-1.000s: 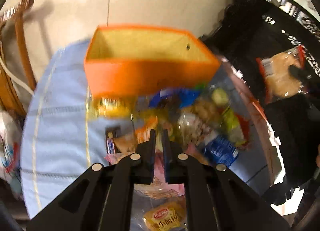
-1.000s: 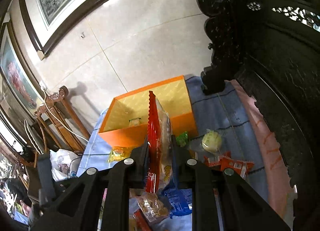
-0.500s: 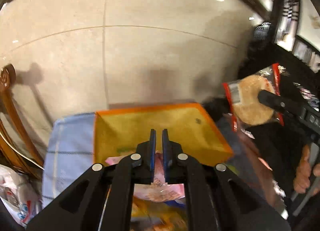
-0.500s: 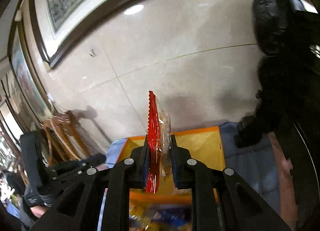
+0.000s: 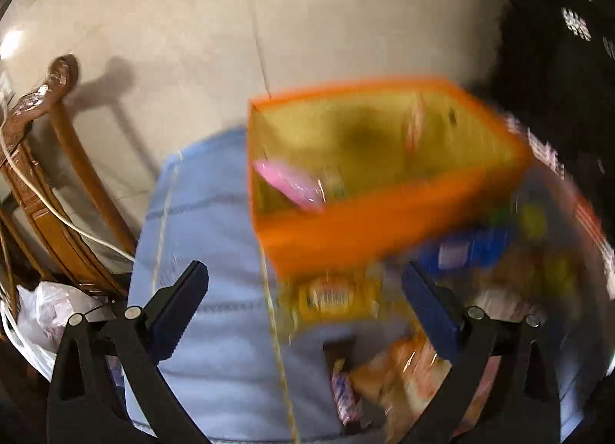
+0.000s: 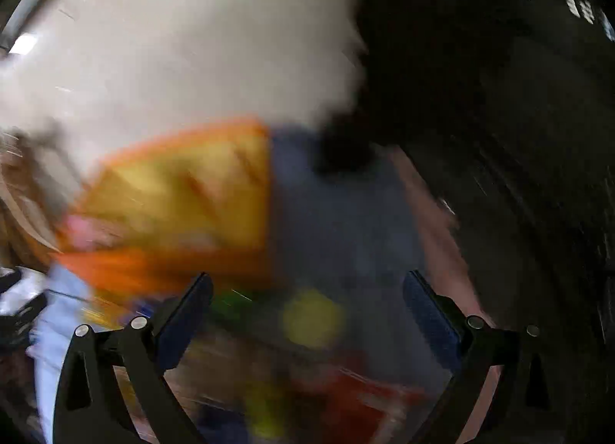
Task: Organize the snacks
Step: 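Grasp a yellow bread bag with the left gripper while the right grasps a green-printed pastry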
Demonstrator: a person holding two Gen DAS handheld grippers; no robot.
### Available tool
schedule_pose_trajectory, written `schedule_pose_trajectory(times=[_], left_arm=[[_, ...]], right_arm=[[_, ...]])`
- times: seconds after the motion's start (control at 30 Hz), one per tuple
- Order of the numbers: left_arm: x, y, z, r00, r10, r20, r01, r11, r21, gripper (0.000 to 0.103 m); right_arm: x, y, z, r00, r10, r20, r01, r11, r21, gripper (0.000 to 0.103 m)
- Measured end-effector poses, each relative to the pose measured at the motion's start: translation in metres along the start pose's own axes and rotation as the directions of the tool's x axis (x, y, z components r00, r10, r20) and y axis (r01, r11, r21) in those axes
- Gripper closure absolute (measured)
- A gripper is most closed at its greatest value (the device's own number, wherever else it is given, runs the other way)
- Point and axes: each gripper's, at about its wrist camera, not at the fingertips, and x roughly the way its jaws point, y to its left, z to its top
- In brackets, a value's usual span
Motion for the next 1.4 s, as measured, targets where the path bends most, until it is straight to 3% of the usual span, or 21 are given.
schedule_pose_trajectory(times=[0.1, 0.23, 0.3, 0.37, 0.47, 0.5, 0.53, 0.57, 0.6, 0.63, 0.67, 0.73, 0.8, 0.87, 0.97, 1.0, 1.1, 1.13, 1.2, 1.27, 1.4], left_arm=[[0.032, -0.012, -0.026, 0.997, 0.052, -0.062, -0.047, 0.995, 0.084, 0.004], [0.069, 0.001, -0.037, 0.995, 0.042, -0.094, -0.043, 0.999, -0.005, 0.004], [0.078, 0.009, -0.039, 0.997, -0.005, -0.073, 0.0, 0.997, -0.074, 0.004], [0.094, 0.015, -0.041, 0.993, -0.049, -0.104, 0.036, 0.991, -0.128, 0.004], [0.105, 0.022, -0.043, 0.987, -0.141, -0.079, 0.123, 0.972, -0.201, 0.004], [0.109, 0.023, -0.045, 0.982, -0.172, -0.08, 0.15, 0.963, -0.225, 0.004], [0.115, 0.022, -0.047, 0.97, -0.22, -0.109, 0.184, 0.946, -0.268, 0.006], [0.113, 0.018, -0.046, 0.957, -0.268, -0.115, 0.226, 0.93, -0.289, 0.031], [0.111, 0.013, -0.046, 0.934, -0.341, -0.111, 0.295, 0.907, -0.302, 0.04], [0.106, 0.0, -0.045, 0.938, -0.321, -0.131, 0.281, 0.924, -0.259, 0.041], [0.1, -0.015, -0.045, 0.949, -0.289, -0.126, 0.268, 0.95, -0.159, 0.044], [0.095, -0.028, -0.047, 0.959, -0.252, -0.13, 0.243, 0.966, -0.084, 0.046], [0.095, -0.02, -0.048, 0.937, -0.305, -0.17, 0.276, 0.945, -0.175, 0.05], [0.087, -0.006, -0.051, 0.911, -0.379, -0.165, 0.322, 0.901, -0.289, 0.053], [0.063, -0.004, -0.052, 0.927, -0.348, -0.142, 0.303, 0.915, -0.265, 0.055], [0.049, 0.001, -0.053, 0.925, -0.362, -0.118, 0.321, 0.907, -0.271, 0.059], [0.017, 0.011, -0.043, 0.88, -0.473, -0.046, 0.437, 0.843, -0.315, 0.067], [0.003, 0.011, -0.036, 0.877, -0.481, -0.019, 0.457, 0.844, -0.282, 0.068], [-0.017, 0.004, -0.02, 0.894, -0.447, 0.028, 0.443, 0.875, -0.196, 0.068], [-0.023, 0.002, -0.011, 0.902, -0.429, 0.054, 0.432, 0.888, -0.156, 0.068], [-0.022, -0.001, -0.01, 0.885, -0.463, 0.043, 0.463, 0.866, -0.189, 0.069]], right_arm=[[0.033, -0.016, -0.013, 0.998, 0.034, -0.06, -0.028, 0.995, 0.092, 0.004], [0.076, -0.008, -0.022, 0.989, 0.096, -0.115, -0.074, 0.981, 0.177, 0.004], [0.096, 0.001, -0.025, 0.982, 0.09, -0.164, -0.065, 0.987, 0.15, 0.004], [0.114, 0.01, -0.029, 0.975, 0.039, -0.217, -0.013, 0.993, 0.117, 0.004], [0.131, 0.014, -0.041, 0.96, 0.049, -0.275, -0.027, 0.996, 0.084, 0.003], [0.132, 0.017, -0.046, 0.961, 0.043, -0.272, -0.028, 0.998, 0.059, 0.017], [0.126, 0.022, -0.048, 0.969, 0.018, -0.246, -0.014, 1.0, 0.019, 0.025], [0.122, 0.023, -0.049, 0.97, 0.0, -0.243, 0.0, 1.0, -0.001, 0.041], [0.119, 0.022, -0.049, 0.97, 0.016, -0.243, -0.015, 1.0, 0.005, 0.043], [0.114, 0.015, -0.05, 0.966, 0.053, -0.254, -0.042, 0.998, 0.047, 0.044], [0.11, 0.011, -0.052, 0.964, 0.075, -0.256, -0.057, 0.995, 0.076, 0.045], [0.099, 0.002, -0.055, 0.96, 0.112, -0.258, -0.081, 0.988, 0.129, 0.046], [0.083, -0.001, -0.059, 0.959, 0.14, -0.247, -0.105, 0.983, 0.151, 0.047], [0.059, -0.006, -0.06, 0.965, 0.163, -0.206, -0.13, 0.978, 0.161, 0.047], [0.026, -0.009, -0.054, 0.973, 0.18, -0.142, -0.153, 0.971, 0.182, 0.047], [0.013, -0.011, -0.051, 0.975, 0.191, -0.117, -0.167, 0.968, 0.188, 0.047], [-0.017, -0.008, -0.037, 0.98, 0.199, -0.02, -0.193, 0.97, 0.15, 0.047], [-0.022, -0.003, -0.03, 0.981, 0.193, 0.005, -0.192, 0.971, 0.14, 0.047], [-0.031, 0.008, -0.017, 0.971, 0.234, 0.038, -0.237, 0.963, 0.125, 0.047], [-0.034, 0.019, -0.009, 0.964, 0.261, 0.058, -0.266, 0.958, 0.11, 0.047], [-0.045, 0.031, -0.001, 0.94, 0.33, 0.092, -0.339, 0.934, 0.117, 0.047]])
